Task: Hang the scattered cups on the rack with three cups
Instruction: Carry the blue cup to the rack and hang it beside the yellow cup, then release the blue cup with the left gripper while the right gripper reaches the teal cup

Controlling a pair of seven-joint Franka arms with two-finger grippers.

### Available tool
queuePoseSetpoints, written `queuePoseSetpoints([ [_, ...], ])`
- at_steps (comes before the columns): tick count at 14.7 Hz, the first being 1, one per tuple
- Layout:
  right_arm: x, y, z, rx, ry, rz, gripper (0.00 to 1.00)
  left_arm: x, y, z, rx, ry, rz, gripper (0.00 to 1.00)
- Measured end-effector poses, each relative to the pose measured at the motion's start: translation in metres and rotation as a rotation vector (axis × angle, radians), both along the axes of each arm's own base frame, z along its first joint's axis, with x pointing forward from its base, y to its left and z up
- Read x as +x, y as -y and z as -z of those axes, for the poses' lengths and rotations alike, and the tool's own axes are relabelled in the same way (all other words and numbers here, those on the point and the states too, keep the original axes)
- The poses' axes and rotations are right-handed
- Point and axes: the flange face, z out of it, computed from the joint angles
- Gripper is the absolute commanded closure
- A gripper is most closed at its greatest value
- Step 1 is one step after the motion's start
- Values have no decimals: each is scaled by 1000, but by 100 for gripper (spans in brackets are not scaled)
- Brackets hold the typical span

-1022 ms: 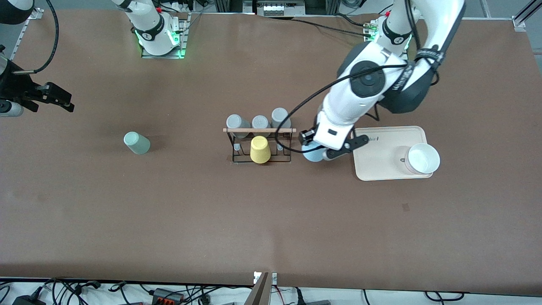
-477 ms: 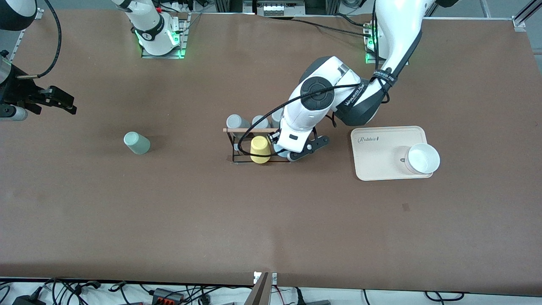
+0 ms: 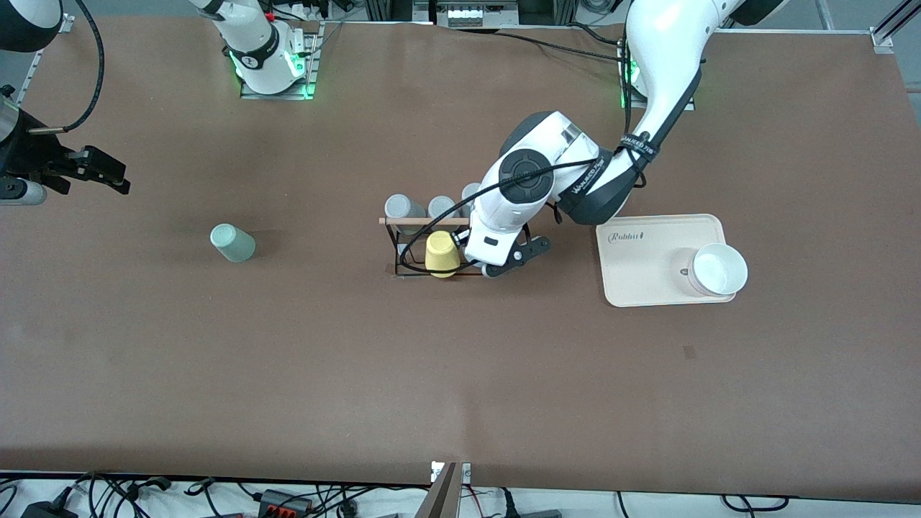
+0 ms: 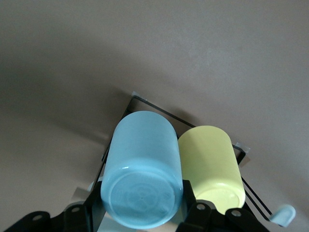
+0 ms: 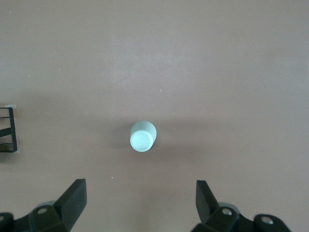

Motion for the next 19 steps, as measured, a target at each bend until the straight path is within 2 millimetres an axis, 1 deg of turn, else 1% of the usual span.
queuePoseSetpoints([
  [3, 0, 0, 0, 0, -1, 0, 0, -2, 4, 13, 13, -2, 6, 54],
  [7, 1, 0, 3, 0, -4, 0, 0, -5, 14, 21, -3, 16, 5, 51],
  [8, 2, 0, 3, 0, -5, 0, 0, -5, 15, 22, -4, 17, 5, 46],
  [10, 2, 0, 5, 0, -8, 0, 0, -4, 14, 25, -3, 17, 4, 30],
  [11, 2, 0, 5, 0, -8, 0, 0, -3, 14, 26, -1, 16, 3, 25],
  [15, 2, 0, 5, 0, -8, 0, 0, -2, 13, 25, -3, 20, 1, 18],
  [17, 3, 0, 5, 0, -8, 0, 0, 3, 11, 19, -8, 30, -6, 14],
  [18, 3, 0, 5, 0, -9, 0, 0, 7, 8, 15, -7, 37, -12, 13],
  [19, 3, 0, 6, 0, -10, 0, 0, 11, 3, 9, 4, 42, -17, 9],
])
